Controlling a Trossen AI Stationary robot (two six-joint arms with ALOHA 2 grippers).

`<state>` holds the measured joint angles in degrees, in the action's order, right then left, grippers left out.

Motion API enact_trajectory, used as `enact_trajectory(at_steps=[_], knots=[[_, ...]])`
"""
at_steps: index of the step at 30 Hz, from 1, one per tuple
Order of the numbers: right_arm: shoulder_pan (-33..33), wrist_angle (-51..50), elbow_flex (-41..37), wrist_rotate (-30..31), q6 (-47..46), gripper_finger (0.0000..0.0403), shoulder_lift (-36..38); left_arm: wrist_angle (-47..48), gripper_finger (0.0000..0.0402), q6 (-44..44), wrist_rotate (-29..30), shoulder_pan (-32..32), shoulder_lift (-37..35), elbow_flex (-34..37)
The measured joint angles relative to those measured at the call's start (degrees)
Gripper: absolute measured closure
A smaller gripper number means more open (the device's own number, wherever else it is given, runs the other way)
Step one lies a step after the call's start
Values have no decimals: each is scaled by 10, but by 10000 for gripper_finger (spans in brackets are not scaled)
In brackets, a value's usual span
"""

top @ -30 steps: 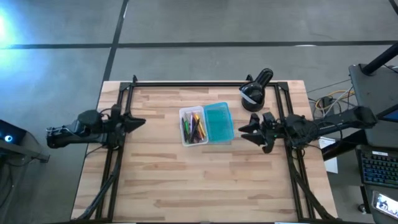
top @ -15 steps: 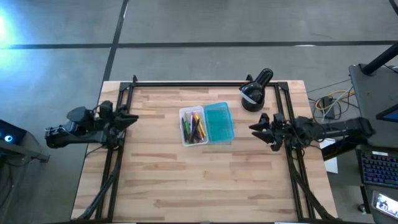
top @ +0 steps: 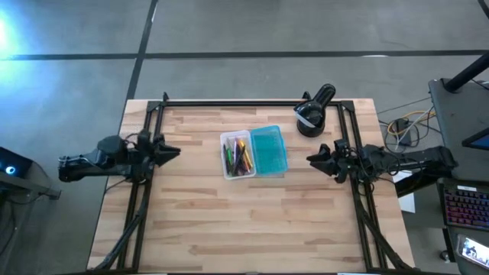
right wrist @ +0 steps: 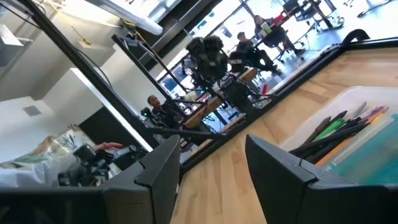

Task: Pick & place school supplies into a supply box
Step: Return to Home Position

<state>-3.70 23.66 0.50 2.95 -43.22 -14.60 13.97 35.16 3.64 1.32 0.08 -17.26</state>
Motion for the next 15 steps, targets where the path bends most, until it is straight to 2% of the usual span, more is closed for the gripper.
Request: enact_trajectory(at_steps=[8, 11, 15], knots=[[1, -13, 0, 0, 1, 229, 61, -1, 332, 1, 2, 0, 0, 121], [3, -12, 0, 0, 1, 229, 91, -23, 333, -4, -6, 2, 24, 123], [11, -12, 0, 1, 1, 229, 135, -64, 333, 0, -7, 3, 17, 135]])
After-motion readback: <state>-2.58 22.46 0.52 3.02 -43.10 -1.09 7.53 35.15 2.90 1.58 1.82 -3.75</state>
